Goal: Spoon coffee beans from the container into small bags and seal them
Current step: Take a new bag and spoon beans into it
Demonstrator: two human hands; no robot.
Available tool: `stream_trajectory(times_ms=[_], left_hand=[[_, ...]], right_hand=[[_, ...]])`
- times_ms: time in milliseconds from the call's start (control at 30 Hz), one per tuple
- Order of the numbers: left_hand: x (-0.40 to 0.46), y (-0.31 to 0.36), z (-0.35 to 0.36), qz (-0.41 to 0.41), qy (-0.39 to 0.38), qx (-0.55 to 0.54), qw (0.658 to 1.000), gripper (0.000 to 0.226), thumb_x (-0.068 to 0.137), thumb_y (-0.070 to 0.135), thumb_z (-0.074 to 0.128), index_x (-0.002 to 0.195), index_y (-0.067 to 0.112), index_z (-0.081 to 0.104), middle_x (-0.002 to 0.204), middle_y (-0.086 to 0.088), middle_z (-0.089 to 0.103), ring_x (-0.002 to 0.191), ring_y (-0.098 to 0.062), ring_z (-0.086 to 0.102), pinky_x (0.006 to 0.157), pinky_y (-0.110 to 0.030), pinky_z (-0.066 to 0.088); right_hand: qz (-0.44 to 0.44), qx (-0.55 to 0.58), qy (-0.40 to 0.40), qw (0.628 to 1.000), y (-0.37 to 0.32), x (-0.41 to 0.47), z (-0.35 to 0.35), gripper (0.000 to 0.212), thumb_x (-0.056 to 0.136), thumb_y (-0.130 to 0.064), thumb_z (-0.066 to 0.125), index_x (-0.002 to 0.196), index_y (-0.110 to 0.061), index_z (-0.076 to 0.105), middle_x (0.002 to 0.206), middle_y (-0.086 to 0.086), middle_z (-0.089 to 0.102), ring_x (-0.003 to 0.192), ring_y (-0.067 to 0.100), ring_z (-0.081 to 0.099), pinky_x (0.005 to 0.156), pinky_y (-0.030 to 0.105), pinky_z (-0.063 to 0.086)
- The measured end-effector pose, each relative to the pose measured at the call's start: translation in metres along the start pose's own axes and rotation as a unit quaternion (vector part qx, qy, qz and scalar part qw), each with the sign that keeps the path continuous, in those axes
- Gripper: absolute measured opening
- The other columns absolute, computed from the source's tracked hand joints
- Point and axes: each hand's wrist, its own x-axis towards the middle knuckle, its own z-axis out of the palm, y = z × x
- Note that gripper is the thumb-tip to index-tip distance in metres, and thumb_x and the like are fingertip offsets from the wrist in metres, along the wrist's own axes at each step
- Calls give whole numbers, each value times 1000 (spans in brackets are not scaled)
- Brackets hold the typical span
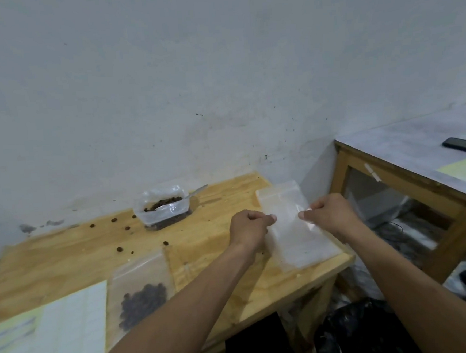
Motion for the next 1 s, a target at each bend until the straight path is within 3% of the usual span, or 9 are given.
stream_trajectory(times_ms=[133,300,367,467,567,667,767,867,1000], left_hand=[[-3,25,-13,55,-1,-49,997,12,91,9,76,95,6,65,83,-11,72,62,-20,62,61,-31,55],[2,66,-58,207,38,-2,978,11,93,7,71,87,16,73,75,-1,71,63,-11,62,65,-27,52],[3,82,-82,280,66,38,957,10,93,8,73,86,15,75,78,0,73,69,-9,64,71,-29,53],[-2,99,-118,368,109,96,918,6,92,9,74,90,13,78,87,1,77,77,-6,67,74,-23,53],[-7,102,-149,436,154,161,872,8,90,3,75,92,10,79,91,1,76,84,-7,68,73,-15,49],[-9,98,-178,431,158,220,861,13,88,5,76,97,14,79,97,5,75,91,-6,67,73,-11,47],[-18,97,-202,419,130,260,860,27,86,14,79,113,15,76,111,7,70,100,-2,63,84,-5,43],[-31,105,-215,366,100,239,894,39,85,32,77,121,19,73,116,13,68,102,2,63,86,-9,46],[-37,119,-224,270,76,161,946,36,86,49,79,109,21,78,91,11,78,85,-6,73,76,-25,56]], right_hand=[[-38,30,-11,999,-23,-2,-5,45,83,-35,82,91,8,71,79,16,67,73,20,60,69,31,45],[-130,15,56,990,-79,-11,-3,56,91,-54,68,120,-6,68,117,9,72,110,28,66,93,39,50],[-148,111,34,982,-111,-19,-1,62,93,-59,60,104,0,73,103,15,77,91,28,72,87,43,58],[-98,254,-79,959,-162,-35,5,61,91,-64,59,89,-6,76,84,9,79,67,20,73,69,34,60],[-99,290,-137,942,-194,-40,21,40,92,-42,65,93,-3,75,77,7,78,62,19,71,61,30,58],[-106,326,-158,926,-213,-41,43,19,93,-18,69,86,-1,71,65,6,69,55,16,67,57,27,57],[-136,332,-160,920,-228,-42,62,23,92,-20,74,80,0,70,63,7,65,50,11,61,53,23,54],[-174,327,-156,916,-241,-45,79,31,89,-27,78,72,-3,68,61,6,64,48,10,57,52,20,52],[-243,307,-177,903,-254,-46,98,43,87,-43,77,56,-15,66,58,-1,64,55,11,55,60,21,52]])
